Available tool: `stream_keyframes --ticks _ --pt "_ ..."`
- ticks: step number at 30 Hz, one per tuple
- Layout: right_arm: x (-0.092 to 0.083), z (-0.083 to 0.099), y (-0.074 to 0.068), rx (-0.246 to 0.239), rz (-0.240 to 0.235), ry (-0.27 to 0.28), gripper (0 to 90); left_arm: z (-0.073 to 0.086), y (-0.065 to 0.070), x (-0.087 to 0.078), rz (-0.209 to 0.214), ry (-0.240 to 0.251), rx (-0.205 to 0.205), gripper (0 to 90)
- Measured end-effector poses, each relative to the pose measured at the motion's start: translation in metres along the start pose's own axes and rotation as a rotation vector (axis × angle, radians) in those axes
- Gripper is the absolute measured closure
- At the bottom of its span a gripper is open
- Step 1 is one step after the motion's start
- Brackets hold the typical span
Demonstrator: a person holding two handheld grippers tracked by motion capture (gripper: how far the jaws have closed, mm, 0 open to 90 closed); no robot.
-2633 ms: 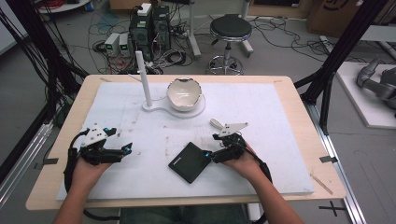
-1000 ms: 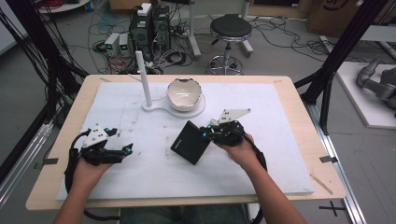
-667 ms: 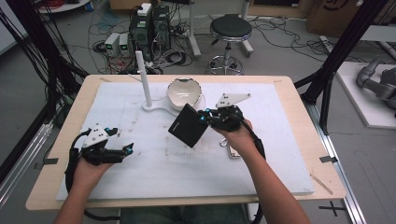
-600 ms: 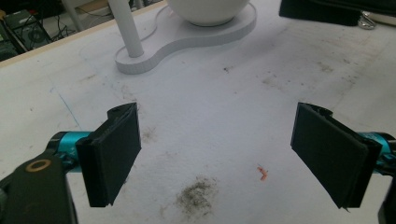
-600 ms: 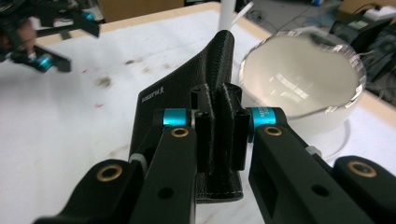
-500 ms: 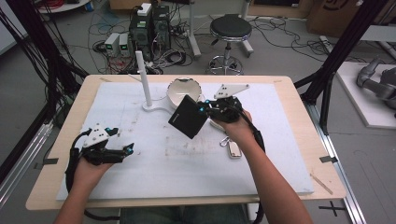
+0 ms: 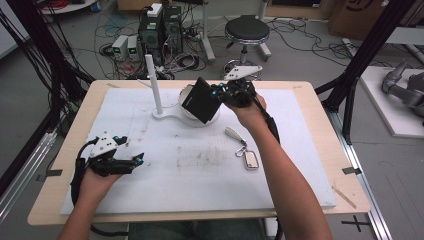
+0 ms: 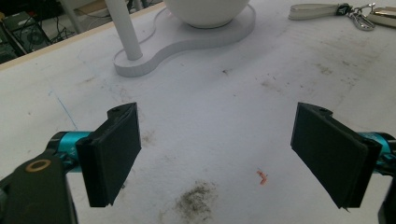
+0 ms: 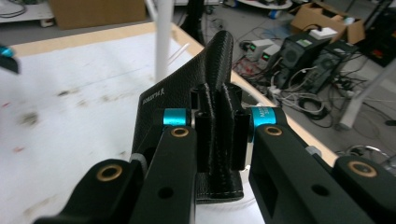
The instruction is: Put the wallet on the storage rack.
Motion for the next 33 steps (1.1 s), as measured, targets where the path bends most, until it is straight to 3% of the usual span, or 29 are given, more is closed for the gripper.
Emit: stream_keyframes --ticks 7,21,30,33 --pt "0.021 -0.009 0.014 -0.009 0.052 -0.011 85.4 0.0 0.0 0.001 -0.002 0.004 -0.004 16.0" --pt "0.052 -0.003 0.032 -0.01 0.126 -0.055 85.2 0.002 -0.003 0.001 -0.004 0.0 -0.011 15.9" --pt "0.071 0.008 0.017 -0.07 0.147 -0.088 85.0 0.002 -0.001 0.001 -0.001 0.001 -0.008 15.9" --pt "0.078 0.015 0.014 -0.047 0.135 -0.096 84.6 0.001 -0.001 0.001 0.001 0.0 -0.005 15.9"
Point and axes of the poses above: each handheld gripper's, and its own axes: x roughly forward along the jaws, z roughly out of its underside, y roughly to its right, the point moved 2 cm from there along x, roughly forward along the jaws, and after that the axes turned 5 degrees about y, right-handed, at the moved point
